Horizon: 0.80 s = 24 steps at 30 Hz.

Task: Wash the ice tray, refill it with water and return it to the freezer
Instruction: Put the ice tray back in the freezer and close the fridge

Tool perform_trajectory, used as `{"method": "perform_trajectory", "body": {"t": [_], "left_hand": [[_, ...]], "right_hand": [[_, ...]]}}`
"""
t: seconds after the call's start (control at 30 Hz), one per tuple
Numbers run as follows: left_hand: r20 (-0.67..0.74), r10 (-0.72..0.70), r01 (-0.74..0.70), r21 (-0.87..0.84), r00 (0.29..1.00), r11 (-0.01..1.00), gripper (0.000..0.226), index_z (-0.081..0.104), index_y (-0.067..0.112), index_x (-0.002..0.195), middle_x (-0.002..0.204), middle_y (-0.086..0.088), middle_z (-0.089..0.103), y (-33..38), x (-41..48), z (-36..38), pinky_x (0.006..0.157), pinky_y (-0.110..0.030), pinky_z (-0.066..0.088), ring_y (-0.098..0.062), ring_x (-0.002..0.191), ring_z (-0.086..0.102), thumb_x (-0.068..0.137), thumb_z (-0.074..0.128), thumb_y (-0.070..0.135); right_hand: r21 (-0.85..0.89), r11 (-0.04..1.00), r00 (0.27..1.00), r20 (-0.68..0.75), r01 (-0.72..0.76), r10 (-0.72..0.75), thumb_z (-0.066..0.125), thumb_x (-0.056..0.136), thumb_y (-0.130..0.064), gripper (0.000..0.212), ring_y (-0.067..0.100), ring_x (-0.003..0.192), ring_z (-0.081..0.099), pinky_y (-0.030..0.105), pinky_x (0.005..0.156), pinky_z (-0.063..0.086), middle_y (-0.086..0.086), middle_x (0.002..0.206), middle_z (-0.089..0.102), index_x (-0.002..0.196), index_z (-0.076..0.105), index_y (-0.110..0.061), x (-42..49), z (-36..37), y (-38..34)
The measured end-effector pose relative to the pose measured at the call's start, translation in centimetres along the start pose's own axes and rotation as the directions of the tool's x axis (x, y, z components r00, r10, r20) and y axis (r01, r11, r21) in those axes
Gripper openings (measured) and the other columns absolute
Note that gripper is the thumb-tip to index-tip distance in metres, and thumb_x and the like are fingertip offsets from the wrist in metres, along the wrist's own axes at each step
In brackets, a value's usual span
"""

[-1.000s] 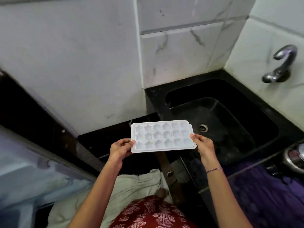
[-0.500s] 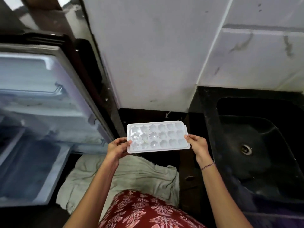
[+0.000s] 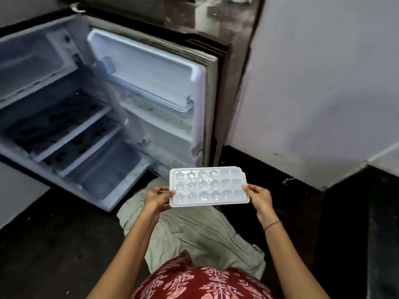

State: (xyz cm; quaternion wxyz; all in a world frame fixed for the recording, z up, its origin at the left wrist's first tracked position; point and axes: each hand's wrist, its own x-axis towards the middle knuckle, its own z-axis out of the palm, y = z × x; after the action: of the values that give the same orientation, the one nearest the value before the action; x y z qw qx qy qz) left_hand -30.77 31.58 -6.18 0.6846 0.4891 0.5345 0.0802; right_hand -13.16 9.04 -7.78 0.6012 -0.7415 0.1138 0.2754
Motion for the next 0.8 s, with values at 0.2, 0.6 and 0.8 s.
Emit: {"method": "perform_trajectory", "body": {"t": [0.2,0.6,0.8], "left_hand": [[-0.155,-0.043,0.022,-0.137,0.987,0.99,0.015,0.055,0.01,0.083,0.082,-0.009,0.06,-0.1,1.8,-6.4,0.04,-0.02,0.051,-0.018,0.06,0.06,0.083,0.066,0.0],[-0.414,-0.109,-0.035,-0.326,0.904,0.945,0.012,0.058,0.008,0.08,0.085,-0.013,0.062,-0.4,4.1,-16.4,0.051,-0.028,0.054,-0.02,0.065,0.06,0.083,0.065,-0.001],[-0.499,-0.134,-0.058,-0.351,0.856,0.935,0.009,0.061,0.007,0.087,0.093,-0.017,0.066,1.3,7.3,-19.3,0.062,-0.034,0.056,-0.024,0.073,0.063,0.082,0.067,0.002]], "right_hand": [[-0.075,0.997,0.985,0.174,0.024,-0.011,0.068,0.085,-0.006,0.033,0.015,0.072,0.061,0.012,0.057,0.054,0.017,0.1,0.065,0.112,0.06,0.01,2.1,8.8,-0.7],[-0.306,0.935,0.909,0.415,0.178,-0.037,0.069,0.084,-0.007,0.033,0.015,0.074,0.057,0.004,0.055,0.047,0.016,0.102,0.063,0.109,0.059,0.011,2.8,23.8,-3.3],[-0.365,0.889,0.869,0.489,0.277,-0.07,0.068,0.085,-0.012,0.029,0.02,0.089,0.058,0.027,0.076,0.047,0.011,0.098,0.063,0.109,0.062,0.005,3.8,30.7,-5.9]]}}
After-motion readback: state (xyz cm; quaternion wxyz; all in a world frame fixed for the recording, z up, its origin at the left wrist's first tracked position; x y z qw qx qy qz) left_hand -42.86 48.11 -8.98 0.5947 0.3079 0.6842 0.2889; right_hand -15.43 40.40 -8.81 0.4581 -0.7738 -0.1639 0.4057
